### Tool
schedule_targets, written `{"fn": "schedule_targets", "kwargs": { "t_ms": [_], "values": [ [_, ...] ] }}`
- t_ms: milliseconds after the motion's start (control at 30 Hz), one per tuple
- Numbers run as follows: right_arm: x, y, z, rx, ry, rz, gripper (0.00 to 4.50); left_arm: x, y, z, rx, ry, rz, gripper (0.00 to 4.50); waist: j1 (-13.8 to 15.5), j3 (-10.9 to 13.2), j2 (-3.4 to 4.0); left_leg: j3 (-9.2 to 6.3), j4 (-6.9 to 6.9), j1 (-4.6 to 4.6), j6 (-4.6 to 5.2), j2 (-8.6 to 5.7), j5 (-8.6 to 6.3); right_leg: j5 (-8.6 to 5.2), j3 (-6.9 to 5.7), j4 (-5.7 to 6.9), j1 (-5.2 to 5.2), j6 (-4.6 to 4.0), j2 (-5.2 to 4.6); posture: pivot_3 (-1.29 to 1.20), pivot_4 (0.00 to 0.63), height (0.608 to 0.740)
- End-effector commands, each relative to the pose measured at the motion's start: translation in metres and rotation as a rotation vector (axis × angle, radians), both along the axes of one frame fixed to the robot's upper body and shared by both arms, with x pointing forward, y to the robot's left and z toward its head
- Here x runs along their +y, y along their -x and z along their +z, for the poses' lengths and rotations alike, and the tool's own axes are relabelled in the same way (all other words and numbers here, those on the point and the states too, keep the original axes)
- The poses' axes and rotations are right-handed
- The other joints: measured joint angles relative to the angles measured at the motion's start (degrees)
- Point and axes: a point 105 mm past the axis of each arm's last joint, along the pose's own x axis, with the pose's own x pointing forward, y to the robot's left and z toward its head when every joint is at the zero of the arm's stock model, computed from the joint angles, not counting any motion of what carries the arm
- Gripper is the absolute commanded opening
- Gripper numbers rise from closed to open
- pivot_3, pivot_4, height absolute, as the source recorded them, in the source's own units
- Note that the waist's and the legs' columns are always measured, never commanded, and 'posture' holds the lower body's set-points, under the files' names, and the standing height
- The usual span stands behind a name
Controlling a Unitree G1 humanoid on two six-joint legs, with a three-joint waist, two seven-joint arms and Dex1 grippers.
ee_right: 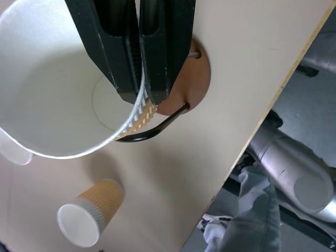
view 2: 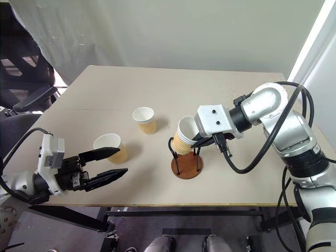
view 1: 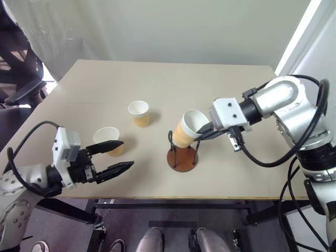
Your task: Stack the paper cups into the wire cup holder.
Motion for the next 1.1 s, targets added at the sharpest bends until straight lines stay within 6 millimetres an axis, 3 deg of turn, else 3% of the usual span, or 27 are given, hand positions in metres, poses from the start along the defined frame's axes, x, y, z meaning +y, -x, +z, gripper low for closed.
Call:
{"fn": "schedule_targets", "kwargs": {
  "t_ms": [33, 267, 633, 1100],
  "values": [
    [0.002, -0.004, 0.003, -0.05, 0.003, -0.005, 0.04, -0.002, 0.003, 0.009, -0.042, -0.012, -0.008, 4.03, 0.0, 0.0, 0.0, 0.0, 0.0, 0.0, 0.0, 0.0, 0.0, 0.0, 0.0, 0.0, 0.0, 0.0, 0.0, 0.0, 0.15, 0.74],
    [0.003, -0.008, 0.003, -0.077, 0.004, 0.0, 0.04, -0.002, 0.003, 0.012, -0.052, -0.008, -0.006, 4.03, 0.0, 0.0, 0.0, 0.0, 0.0, 0.0, 0.0, 0.01, -0.01, 0.0, 0.0, 0.0, 0.0, 0.0, 0.0, 0.0, 0.15, 0.74],
    [0.004, -0.008, 0.001, -0.08, 0.008, 0.014, 0.04, -0.003, 0.006, 0.039, -0.23, 0.216, 0.022, 4.03, 0.0, 0.0, 0.0, 0.0, 0.0, 0.0, -0.01, 0.01, -0.01, 0.02, 0.0, -0.01, 0.01, 0.01, 0.0, 0.0, 0.15, 0.74],
    [0.005, 0.003, -0.01, -0.05, 0.036, 0.057, 0.04, 0.006, 0.011, 0.008, -0.126, 0.17, 0.082, 4.03, 0.0, 0.0, -0.05, 0.02, 0.01, 0.04, 0.03, 0.02, 0.03, 0.03, -0.01, -0.02, 0.06, 0.04, 0.01, 0.0, 0.15, 0.74]
  ]
}}
